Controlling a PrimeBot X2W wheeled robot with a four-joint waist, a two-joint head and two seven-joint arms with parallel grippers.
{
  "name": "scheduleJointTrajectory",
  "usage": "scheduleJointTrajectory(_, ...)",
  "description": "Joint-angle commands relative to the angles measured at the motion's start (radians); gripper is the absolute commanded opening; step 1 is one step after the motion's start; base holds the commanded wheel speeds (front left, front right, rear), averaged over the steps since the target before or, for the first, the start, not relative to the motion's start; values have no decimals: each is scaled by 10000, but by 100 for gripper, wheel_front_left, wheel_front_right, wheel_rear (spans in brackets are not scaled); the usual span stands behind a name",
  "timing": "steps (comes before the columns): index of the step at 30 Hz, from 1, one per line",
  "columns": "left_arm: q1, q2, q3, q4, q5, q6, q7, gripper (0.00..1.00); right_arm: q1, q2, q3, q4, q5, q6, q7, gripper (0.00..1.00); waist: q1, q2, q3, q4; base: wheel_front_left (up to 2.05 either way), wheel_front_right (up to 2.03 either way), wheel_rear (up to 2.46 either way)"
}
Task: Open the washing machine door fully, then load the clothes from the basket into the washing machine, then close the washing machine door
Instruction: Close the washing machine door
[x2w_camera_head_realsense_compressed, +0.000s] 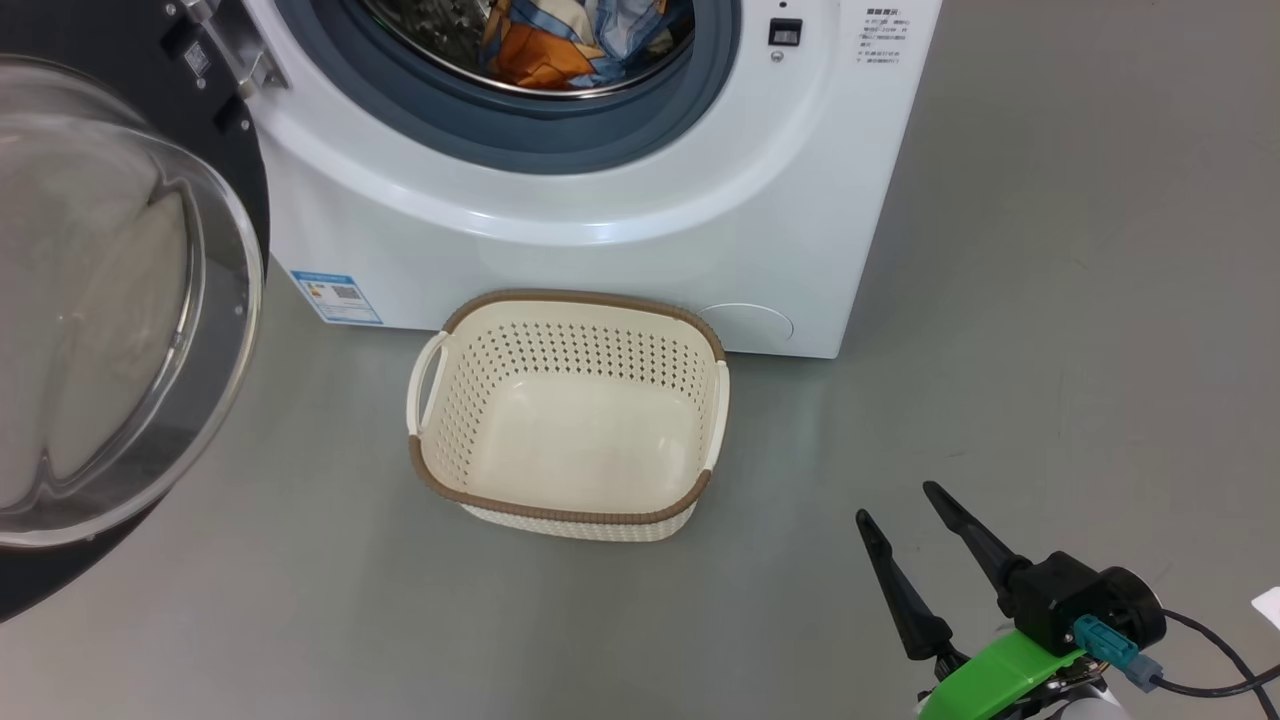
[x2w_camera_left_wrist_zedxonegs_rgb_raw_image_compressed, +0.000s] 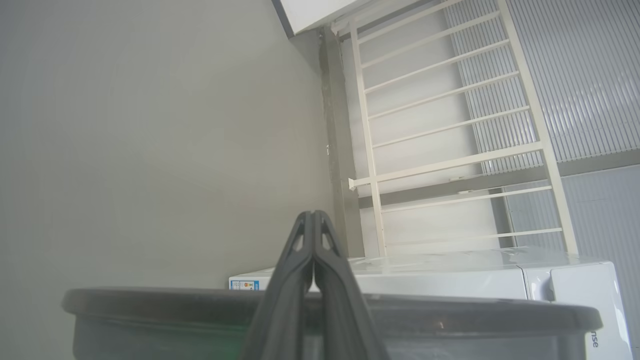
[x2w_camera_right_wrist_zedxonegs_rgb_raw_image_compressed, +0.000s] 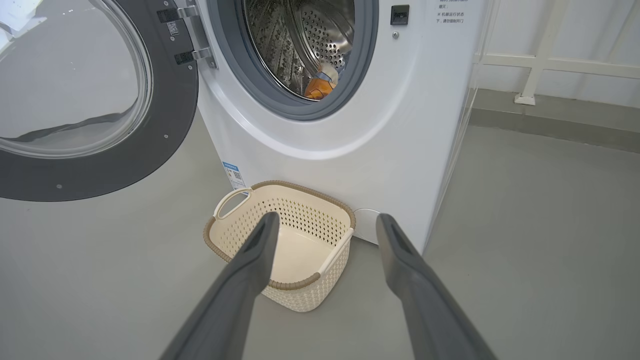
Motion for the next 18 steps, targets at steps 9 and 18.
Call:
scheduleJointTrajectory(9,-119,563,-229,-182,-263,-96,1279,0,-222,141,198,-133,-85,27,-101,100,0,-1,-38,47,0,0,0)
scheduleJointTrajectory(18,232,383,-729,-513,-213,-111,2541,0,-258,210,192,-43,-60,27,-113,100,0,-1,-112,105,0,0,0)
